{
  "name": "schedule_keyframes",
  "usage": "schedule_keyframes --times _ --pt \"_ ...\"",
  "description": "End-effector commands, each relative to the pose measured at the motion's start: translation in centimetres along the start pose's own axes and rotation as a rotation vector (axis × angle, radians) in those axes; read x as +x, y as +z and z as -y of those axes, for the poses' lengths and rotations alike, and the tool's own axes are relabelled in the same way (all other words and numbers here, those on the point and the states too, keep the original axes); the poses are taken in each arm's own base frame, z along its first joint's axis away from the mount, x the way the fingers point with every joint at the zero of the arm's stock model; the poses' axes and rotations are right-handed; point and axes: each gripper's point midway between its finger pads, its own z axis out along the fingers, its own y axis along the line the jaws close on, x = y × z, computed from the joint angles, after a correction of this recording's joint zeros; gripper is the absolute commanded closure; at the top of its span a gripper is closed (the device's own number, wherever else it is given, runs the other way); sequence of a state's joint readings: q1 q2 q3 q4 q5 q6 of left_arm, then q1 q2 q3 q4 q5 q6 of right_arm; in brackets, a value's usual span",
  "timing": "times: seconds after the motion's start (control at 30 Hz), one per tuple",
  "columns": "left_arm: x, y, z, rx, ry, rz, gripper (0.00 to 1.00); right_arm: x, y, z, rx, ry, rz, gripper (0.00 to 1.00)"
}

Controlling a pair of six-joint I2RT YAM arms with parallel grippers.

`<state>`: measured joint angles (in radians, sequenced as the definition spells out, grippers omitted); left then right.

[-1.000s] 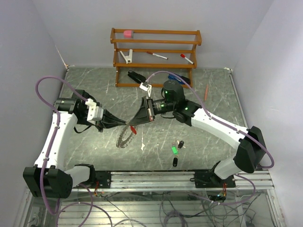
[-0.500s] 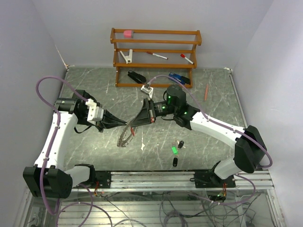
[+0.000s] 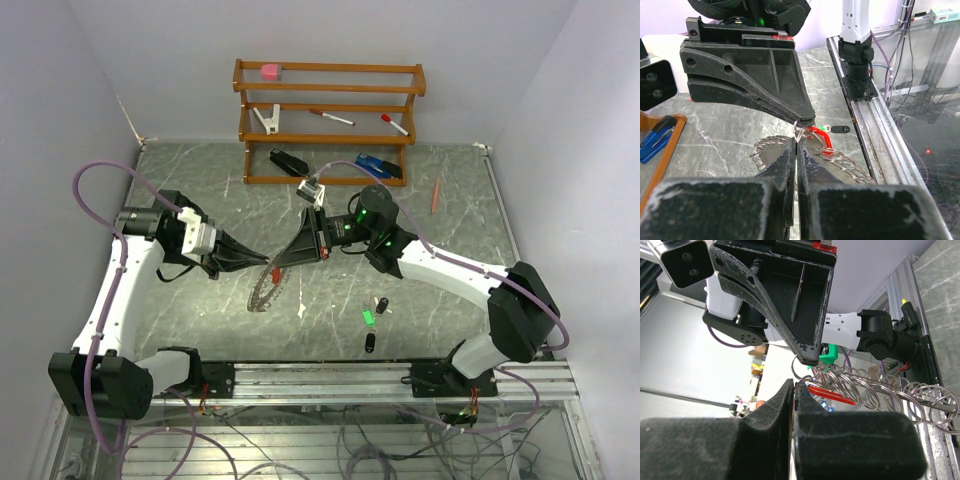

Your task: Put the keys on the keyring

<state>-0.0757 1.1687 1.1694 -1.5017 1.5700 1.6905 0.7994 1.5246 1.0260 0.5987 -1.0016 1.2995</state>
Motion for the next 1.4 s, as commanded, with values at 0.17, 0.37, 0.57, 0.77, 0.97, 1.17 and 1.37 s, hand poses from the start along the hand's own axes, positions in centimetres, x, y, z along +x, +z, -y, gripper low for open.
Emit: schedule_keyframes --times 0.17,0.37,0.57,0.77,0.97,1.17,1.37 --pt "0.2 0.0 0.0 0.001 0.037 -0.008 0.93 0.0 -0.1 -2.1 -0.068 -0.066 -0.019 1.0" --pt "1.0 -0.2 0.0 0.006 0.053 -0.034 0.93 -0.4 0.0 -2.3 -0.07 -0.062 -0.001 1.0" --pt "1.3 -0.2 -0.1 0.009 0.082 -0.047 0.93 -0.2 -0.1 -2.2 -0.072 -0.046 0.011 1.0" --pt "1.8 -0.4 -0.2 0.015 0.099 -0.072 0.93 -0.4 -0.1 -2.1 -0.068 -0.045 0.022 1.0" --pt "1.8 -0.4 -0.2 0.018 0.116 -0.084 0.93 -0.9 0.2 -2.4 -0.09 -0.045 0.035 1.0" --pt "2.0 -0.5 -0.2 0.02 0.122 -0.093 0.93 -0.8 0.4 -2.8 -0.124 -0.041 0.037 1.0" --pt "2.2 -0.5 -0.2 0.022 0.124 -0.1 0.93 -0.8 0.4 -2.8 -0.137 -0.035 0.04 1.0"
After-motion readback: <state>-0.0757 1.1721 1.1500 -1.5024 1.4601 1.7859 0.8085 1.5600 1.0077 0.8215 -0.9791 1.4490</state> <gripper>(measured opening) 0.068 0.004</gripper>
